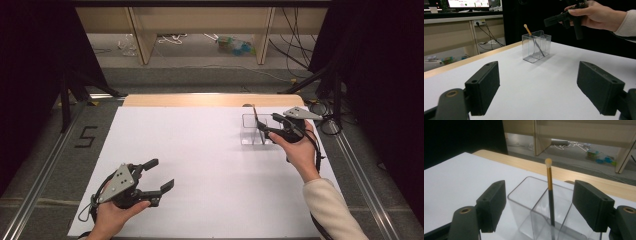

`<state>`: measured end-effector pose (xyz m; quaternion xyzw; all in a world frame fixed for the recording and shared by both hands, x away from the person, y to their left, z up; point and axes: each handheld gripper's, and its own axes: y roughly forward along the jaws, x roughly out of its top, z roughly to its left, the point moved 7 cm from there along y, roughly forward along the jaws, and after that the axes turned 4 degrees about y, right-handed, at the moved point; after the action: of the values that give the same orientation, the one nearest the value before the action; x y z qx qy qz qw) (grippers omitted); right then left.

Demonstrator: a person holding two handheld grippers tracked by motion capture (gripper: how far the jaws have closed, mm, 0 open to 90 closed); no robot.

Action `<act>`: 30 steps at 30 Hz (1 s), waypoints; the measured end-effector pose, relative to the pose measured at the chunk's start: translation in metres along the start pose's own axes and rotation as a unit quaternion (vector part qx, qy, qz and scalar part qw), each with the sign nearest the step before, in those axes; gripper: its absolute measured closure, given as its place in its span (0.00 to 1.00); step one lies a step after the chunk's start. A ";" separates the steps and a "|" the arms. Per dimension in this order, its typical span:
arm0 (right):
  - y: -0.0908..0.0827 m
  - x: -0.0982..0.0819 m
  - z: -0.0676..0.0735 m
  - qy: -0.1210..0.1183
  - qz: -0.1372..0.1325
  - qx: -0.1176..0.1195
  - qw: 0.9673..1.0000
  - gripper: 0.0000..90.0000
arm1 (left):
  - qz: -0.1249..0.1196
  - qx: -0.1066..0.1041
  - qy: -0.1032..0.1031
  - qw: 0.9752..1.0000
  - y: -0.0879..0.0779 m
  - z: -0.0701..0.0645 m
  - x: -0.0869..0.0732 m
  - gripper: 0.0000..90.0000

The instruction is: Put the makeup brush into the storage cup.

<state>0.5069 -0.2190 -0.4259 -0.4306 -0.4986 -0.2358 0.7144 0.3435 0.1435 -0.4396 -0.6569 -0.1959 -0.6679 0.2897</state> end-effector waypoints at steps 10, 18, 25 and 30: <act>-0.032 -0.016 0.011 -0.017 0.001 0.018 1.000 0.31 | 0.002 0.006 -0.002 1.000 0.000 0.003 -0.001 0.20; -0.048 -0.031 0.022 -0.024 0.002 0.042 0.999 0.30 | 0.002 0.010 0.002 1.000 -0.002 0.006 -0.001 0.20; -0.058 -0.045 0.029 -0.035 0.005 0.054 0.998 0.30 | 0.003 0.010 0.004 1.000 -0.002 0.007 -0.001 0.20; -0.065 -0.053 0.032 -0.035 0.002 0.053 0.998 0.29 | 0.002 0.011 -0.004 1.000 -0.001 0.006 -0.001 0.20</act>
<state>0.4203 -0.2303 -0.4457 -0.4013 -0.5341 -0.1920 0.7189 0.3474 0.1488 -0.4403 -0.6566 -0.2028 -0.6627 0.2978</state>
